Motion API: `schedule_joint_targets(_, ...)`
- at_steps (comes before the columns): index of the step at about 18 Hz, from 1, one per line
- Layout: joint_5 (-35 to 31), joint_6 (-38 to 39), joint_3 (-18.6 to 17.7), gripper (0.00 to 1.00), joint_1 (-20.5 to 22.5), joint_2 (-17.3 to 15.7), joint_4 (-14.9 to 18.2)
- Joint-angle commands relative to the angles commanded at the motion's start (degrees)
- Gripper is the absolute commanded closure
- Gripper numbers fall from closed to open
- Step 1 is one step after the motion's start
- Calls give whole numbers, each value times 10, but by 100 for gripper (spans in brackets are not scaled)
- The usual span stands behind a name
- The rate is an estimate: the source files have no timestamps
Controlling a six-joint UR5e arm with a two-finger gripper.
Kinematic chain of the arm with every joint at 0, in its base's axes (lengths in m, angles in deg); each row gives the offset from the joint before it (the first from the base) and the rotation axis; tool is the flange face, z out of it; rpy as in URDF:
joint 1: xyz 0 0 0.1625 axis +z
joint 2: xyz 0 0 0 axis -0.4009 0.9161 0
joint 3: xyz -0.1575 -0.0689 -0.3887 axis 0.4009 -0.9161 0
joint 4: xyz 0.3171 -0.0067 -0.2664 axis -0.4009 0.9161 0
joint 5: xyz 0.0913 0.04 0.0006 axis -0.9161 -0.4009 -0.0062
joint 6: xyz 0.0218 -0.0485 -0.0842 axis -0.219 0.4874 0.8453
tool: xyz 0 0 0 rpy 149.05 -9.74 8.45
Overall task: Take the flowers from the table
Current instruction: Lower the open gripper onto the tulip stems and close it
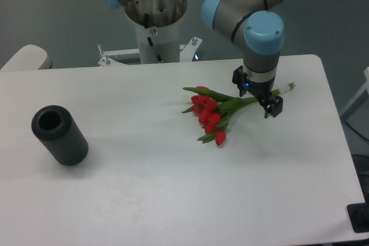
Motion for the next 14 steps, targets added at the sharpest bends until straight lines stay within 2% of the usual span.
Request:
schedule_joint_targets(3, 1, -51, -21, 0, 13, 2, -11)
schedule_joint_targets(6, 1, -46, -33, 0, 16, 10, -32)
schedule_joint_targets(14, 7, -32, -66, 0, 18, 12, -33)
